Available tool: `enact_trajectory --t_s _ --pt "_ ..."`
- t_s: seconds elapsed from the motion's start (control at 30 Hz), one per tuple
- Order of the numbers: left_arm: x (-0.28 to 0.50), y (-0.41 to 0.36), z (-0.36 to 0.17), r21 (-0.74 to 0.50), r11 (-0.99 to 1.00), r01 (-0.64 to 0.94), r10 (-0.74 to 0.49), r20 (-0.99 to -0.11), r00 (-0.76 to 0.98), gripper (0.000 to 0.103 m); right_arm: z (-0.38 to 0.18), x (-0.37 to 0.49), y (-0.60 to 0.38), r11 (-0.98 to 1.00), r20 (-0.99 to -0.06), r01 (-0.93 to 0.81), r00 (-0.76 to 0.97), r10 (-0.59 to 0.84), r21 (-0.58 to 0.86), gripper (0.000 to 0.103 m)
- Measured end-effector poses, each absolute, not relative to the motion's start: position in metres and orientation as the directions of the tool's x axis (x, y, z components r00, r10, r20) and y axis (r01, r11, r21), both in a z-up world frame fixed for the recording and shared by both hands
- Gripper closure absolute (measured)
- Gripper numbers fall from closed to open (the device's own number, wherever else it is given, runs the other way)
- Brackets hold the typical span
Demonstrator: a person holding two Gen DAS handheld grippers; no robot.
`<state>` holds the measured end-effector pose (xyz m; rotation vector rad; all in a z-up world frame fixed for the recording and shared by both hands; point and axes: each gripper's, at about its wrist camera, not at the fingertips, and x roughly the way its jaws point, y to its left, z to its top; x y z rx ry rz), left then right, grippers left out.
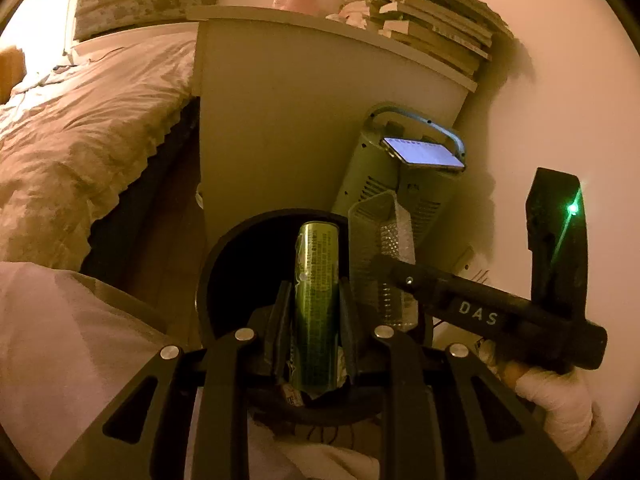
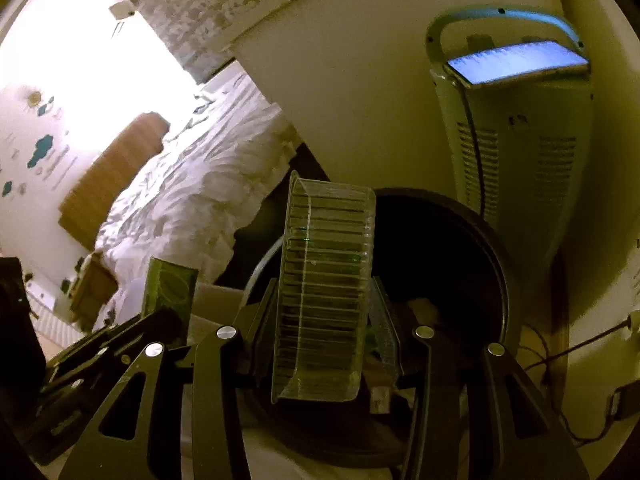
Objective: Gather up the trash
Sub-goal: 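Open both tools to drop the gum pack and plastic box into the bin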
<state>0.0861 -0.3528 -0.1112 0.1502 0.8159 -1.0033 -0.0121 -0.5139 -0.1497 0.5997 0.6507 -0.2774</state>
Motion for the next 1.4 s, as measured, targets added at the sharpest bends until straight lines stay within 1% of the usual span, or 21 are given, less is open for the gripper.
enact_trajectory --t_s 0.43,0.6,0.67,0.7,0.73,0.77,0.8,1.13,1.2,1.3,1.4 --pt "0.077 -0.374 -0.115 -0.208 0.543 0.814 -0.674 -0.686 0.274 0.080 -0.170 -0.011 -0.524 0.777 -0.677 0.451 0.735 -0.044 0.439 0.059" --pt "0.070 -0.380 -0.109 -0.181 0.526 0.831 -0.678 -0.679 0.281 0.078 -0.170 -0.011 -0.525 0.768 -0.693 0.472 0.719 -0.051 0.433 0.057" --pt "0.067 -0.380 -0.105 -0.174 0.519 0.837 -0.684 -0.672 0.284 0.077 -0.170 -0.013 -0.527 0.762 -0.693 0.480 0.719 -0.057 0.434 0.044" --pt "0.066 -0.380 -0.102 -0.165 0.517 0.840 -0.684 -0.669 0.290 0.076 -0.169 -0.014 -0.528 0.758 -0.690 0.483 0.721 -0.060 0.438 0.035" --pt "0.064 -0.379 -0.100 -0.160 0.516 0.842 -0.685 -0.666 0.294 0.074 -0.169 -0.015 -0.528 0.754 -0.688 0.485 0.724 -0.062 0.443 0.032" --pt "0.063 -0.378 -0.098 -0.157 0.515 0.842 -0.688 -0.662 0.297 0.068 -0.168 -0.016 -0.528 0.753 -0.686 0.486 0.725 -0.063 0.444 0.032" --pt "0.062 -0.377 -0.096 -0.157 0.516 0.842 -0.692 -0.656 0.301 0.065 -0.167 -0.018 -0.528 0.755 -0.685 0.485 0.725 -0.066 0.441 0.032" --pt "0.054 -0.353 -0.069 -0.127 0.535 0.835 -0.706 -0.610 0.359 0.063 -0.147 -0.015 -0.509 0.786 -0.666 0.449 0.744 -0.065 0.425 0.032" --pt "0.054 -0.344 -0.065 -0.120 0.549 0.827 -0.705 -0.597 0.382 0.054 -0.142 -0.011 -0.500 0.800 -0.662 0.431 0.748 -0.057 0.418 0.032" --pt "0.055 -0.328 -0.061 -0.110 0.573 0.812 -0.696 -0.589 0.411 0.049 -0.133 -0.003 -0.485 0.820 -0.658 0.403 0.751 -0.043 0.406 0.032" --pt "0.061 -0.304 -0.058 -0.103 0.613 0.783 -0.676 -0.581 0.453 0.048 -0.125 0.010 -0.465 0.849 -0.657 0.359 0.753 -0.018 0.388 0.032"
